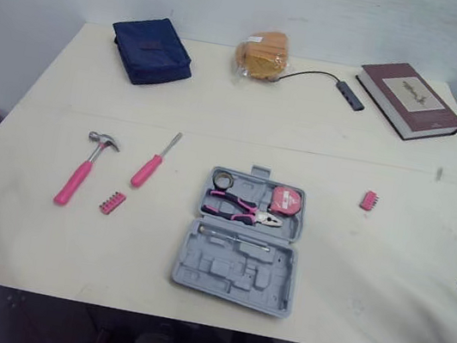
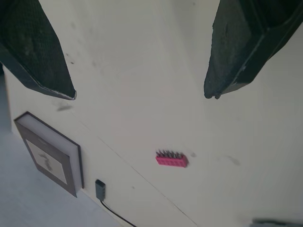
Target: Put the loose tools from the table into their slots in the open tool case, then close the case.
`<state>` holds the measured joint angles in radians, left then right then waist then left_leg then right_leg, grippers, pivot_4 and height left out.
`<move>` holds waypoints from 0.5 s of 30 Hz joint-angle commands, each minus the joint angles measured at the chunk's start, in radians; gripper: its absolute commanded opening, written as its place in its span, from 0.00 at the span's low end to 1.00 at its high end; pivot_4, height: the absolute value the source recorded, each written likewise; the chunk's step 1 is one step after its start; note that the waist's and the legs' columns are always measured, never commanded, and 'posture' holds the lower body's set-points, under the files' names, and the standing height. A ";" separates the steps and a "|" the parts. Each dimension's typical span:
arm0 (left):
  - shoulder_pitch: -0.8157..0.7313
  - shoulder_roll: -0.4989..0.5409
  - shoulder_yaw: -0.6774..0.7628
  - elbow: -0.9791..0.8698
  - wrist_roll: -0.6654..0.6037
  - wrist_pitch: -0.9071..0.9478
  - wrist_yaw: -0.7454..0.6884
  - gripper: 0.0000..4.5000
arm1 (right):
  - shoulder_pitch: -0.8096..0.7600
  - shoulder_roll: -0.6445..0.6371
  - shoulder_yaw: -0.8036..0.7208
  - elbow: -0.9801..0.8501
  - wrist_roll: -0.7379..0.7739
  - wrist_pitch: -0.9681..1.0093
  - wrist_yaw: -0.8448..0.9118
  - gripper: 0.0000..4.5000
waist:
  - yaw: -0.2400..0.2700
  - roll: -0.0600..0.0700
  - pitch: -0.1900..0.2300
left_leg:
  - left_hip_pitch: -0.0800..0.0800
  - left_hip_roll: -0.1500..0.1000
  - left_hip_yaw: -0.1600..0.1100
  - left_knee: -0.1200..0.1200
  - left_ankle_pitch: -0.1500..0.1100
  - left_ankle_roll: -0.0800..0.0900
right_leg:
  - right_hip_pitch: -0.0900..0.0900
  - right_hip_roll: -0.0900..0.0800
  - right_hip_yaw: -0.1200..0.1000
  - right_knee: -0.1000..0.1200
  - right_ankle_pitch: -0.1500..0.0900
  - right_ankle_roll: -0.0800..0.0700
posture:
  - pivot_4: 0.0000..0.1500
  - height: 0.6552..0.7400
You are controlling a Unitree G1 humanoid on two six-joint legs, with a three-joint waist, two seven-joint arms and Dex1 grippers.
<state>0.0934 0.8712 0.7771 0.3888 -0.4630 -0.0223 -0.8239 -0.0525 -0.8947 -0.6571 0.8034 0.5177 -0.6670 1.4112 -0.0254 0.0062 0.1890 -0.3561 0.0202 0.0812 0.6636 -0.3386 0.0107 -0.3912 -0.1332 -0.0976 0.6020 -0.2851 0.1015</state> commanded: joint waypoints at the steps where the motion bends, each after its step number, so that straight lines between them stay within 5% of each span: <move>1: 0.000 0.017 -0.007 -0.144 -0.053 0.165 0.043 0.99 | -0.007 0.049 0.030 -0.127 0.063 0.044 0.021 1.00 | -0.002 0.000 0.000 | 0.000 0.000 0.001 0.000 0.000 0.000 | -0.001 0.000 0.000 0.001 0.000 0.000 | 1.00 1.00; 8: -0.105 0.077 -0.146 -0.329 -0.108 0.691 0.216 0.99 | -0.006 0.222 0.211 -0.520 0.118 0.155 -0.014 1.00 | -0.001 0.000 0.001 | 0.002 0.000 0.004 0.000 0.001 0.000 | -0.001 0.000 0.000 0.006 0.000 0.000 | 1.00 1.00; 15: -0.256 0.077 -0.303 -0.302 -0.030 0.793 0.259 0.99 | -0.013 0.253 0.319 -0.711 0.135 0.288 -0.039 1.00 | 0.002 -0.002 0.002 | 0.001 0.000 0.006 0.000 0.003 -0.003 | -0.004 0.001 0.005 0.008 0.000 0.000 | 1.00 1.00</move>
<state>-0.1474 0.9331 0.4724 0.0884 -0.5094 0.7638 -0.5785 -0.0669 -0.6464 -0.3277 0.1246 0.6275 -0.3901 1.3803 -0.0235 0.0039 0.1907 -0.3553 0.0200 0.0870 0.6635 -0.3358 0.0078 -0.3951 -0.1325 -0.0927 0.6100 -0.2851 0.1016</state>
